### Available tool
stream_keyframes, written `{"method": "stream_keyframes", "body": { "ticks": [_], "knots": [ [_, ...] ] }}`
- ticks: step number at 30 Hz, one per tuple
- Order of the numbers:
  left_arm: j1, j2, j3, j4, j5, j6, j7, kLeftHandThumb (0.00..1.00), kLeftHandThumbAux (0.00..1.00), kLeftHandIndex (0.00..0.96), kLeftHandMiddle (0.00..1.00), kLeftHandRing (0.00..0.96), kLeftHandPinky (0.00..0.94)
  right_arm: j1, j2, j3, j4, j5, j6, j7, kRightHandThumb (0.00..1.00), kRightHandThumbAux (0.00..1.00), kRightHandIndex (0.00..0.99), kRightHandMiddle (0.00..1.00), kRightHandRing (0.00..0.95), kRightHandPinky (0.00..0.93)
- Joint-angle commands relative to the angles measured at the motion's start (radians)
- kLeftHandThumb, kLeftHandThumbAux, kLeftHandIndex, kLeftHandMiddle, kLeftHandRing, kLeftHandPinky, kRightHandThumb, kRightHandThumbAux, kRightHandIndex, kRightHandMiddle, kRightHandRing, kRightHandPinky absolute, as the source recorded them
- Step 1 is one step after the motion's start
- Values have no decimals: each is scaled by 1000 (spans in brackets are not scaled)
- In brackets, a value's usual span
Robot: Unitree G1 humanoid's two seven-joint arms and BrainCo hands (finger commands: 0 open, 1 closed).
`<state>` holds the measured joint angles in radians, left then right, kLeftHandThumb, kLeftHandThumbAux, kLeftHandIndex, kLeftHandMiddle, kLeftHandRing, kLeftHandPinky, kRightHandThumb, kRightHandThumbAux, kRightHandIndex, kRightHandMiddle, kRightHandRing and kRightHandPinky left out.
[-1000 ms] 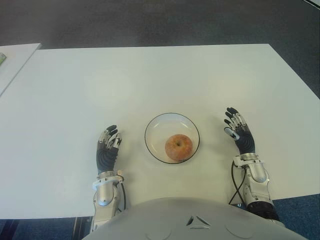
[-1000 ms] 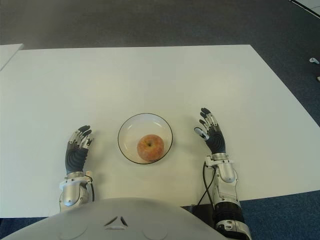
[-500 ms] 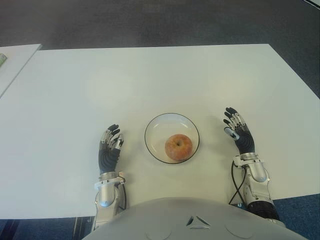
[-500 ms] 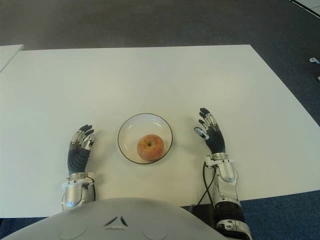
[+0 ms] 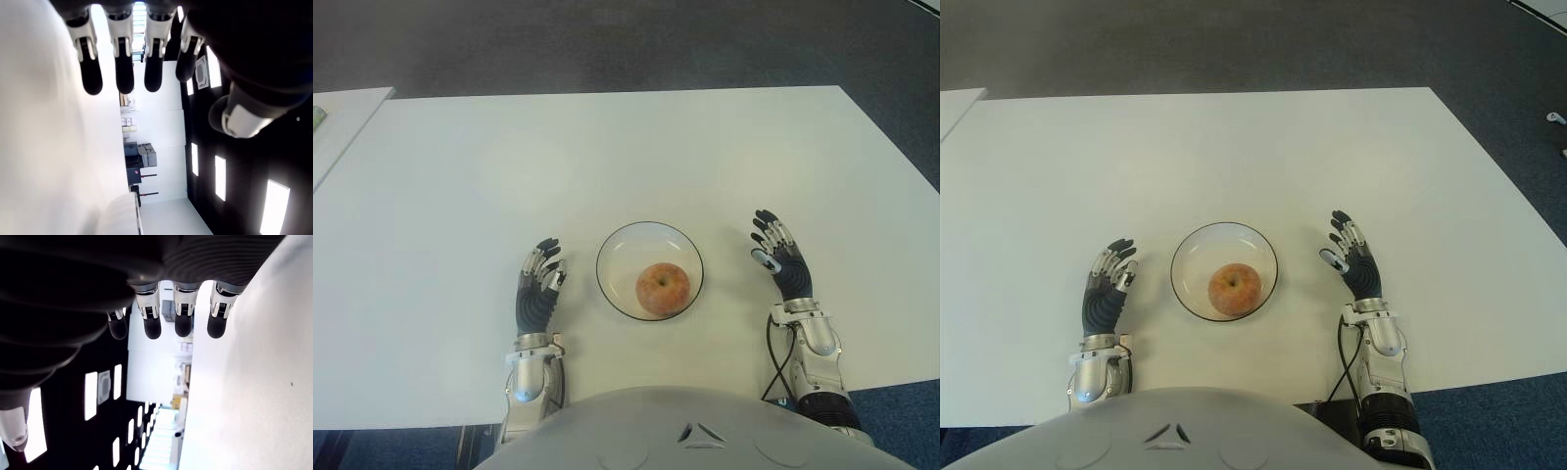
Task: Put the apples into the plate.
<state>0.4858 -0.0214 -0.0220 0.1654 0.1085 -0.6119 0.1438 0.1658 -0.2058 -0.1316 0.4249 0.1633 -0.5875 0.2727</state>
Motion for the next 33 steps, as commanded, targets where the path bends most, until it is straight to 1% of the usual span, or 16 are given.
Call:
{"method": "stream_keyframes", "body": {
  "ticks": [1, 9, 11, 18, 26, 33],
  "knots": [
    [17, 22, -5, 125, 1, 46, -35, 130, 564, 194, 212, 228, 265, 119, 81, 48, 184, -40, 106, -17, 131, 519, 47, 61, 16, 14],
    [8, 28, -1, 141, -28, 35, -62, 149, 559, 212, 219, 237, 297, 125, 90, 61, 172, -50, 100, -34, 121, 511, 43, 62, 17, 2],
    [6, 27, -1, 145, -39, 35, -72, 158, 553, 217, 223, 244, 305, 128, 93, 65, 166, -51, 101, -37, 119, 516, 38, 57, 17, 19],
    [-4, 19, 7, 172, -69, 21, -89, 193, 560, 229, 246, 275, 333, 135, 98, 72, 156, -48, 105, -36, 114, 532, 26, 57, 24, 34],
    [-20, 19, 16, 216, -68, -55, -79, 223, 586, 249, 283, 309, 351, 138, 104, 74, 152, -31, 105, -20, 120, 540, 24, 65, 35, 35],
    [-25, 25, 18, 225, -68, -66, -79, 216, 579, 227, 276, 305, 340, 140, 111, 74, 152, -24, 100, -14, 130, 537, 33, 71, 37, 38]
  ]
}}
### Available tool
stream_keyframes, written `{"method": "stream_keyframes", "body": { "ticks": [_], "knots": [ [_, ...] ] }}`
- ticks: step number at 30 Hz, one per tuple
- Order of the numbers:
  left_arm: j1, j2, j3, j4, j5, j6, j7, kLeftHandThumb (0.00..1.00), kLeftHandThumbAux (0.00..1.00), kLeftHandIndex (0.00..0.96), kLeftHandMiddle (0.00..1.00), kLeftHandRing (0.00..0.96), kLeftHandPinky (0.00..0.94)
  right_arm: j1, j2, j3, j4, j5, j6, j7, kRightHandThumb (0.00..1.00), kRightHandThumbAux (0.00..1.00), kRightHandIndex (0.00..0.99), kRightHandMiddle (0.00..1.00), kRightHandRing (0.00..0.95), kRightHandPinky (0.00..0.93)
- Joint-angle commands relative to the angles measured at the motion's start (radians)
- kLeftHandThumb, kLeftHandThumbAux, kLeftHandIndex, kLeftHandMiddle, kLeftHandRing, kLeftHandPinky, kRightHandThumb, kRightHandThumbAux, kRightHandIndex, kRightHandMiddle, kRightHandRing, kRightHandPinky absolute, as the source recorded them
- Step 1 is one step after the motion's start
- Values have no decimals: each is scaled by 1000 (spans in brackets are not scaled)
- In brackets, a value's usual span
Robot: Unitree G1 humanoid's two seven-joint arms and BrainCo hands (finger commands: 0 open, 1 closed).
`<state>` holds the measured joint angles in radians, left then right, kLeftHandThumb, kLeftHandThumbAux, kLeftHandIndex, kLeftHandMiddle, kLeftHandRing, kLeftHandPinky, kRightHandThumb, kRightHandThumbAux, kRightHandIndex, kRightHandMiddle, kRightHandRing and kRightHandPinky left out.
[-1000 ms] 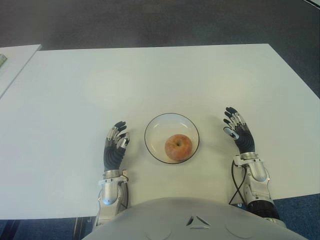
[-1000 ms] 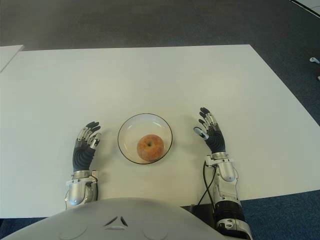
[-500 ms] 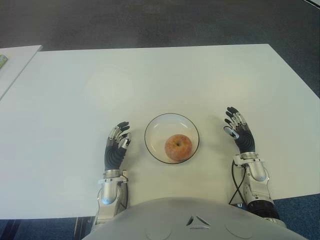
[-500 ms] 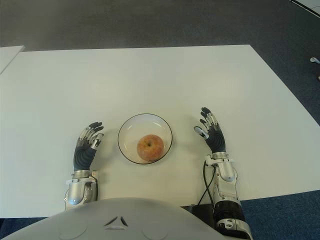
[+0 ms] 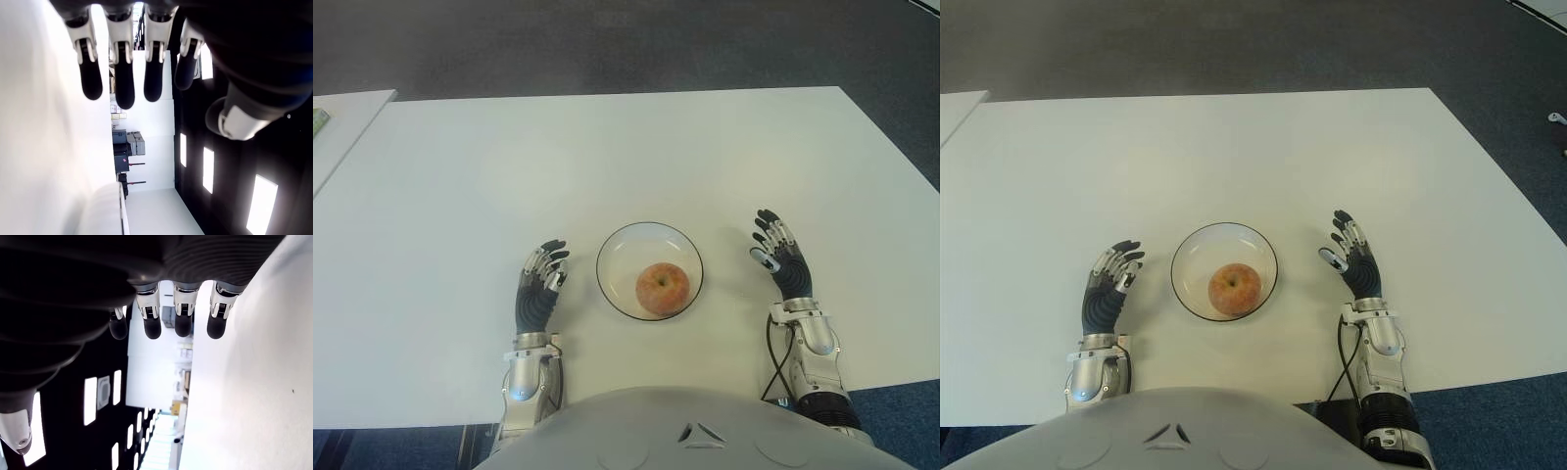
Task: Put the apples into the plate.
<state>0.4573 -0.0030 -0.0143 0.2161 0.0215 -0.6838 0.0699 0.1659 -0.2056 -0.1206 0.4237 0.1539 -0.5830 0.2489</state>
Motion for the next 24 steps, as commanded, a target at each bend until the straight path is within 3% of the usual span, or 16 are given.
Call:
{"method": "stream_keyframes", "body": {
  "ticks": [1, 24],
  "knots": [
    [3, 8, 11, 177, 21, 5, -3, 215, 578, 225, 274, 302, 338, 140, 112, 63, 154, -14, 94, 10, 131, 537, 33, 71, 38, 39],
    [27, 12, 12, 142, 49, 68, 24, 168, 563, 82, 139, 183, 225, 144, 116, 57, 156, 12, 97, 32, 165, 544, 39, 81, 38, 29]
  ]
}}
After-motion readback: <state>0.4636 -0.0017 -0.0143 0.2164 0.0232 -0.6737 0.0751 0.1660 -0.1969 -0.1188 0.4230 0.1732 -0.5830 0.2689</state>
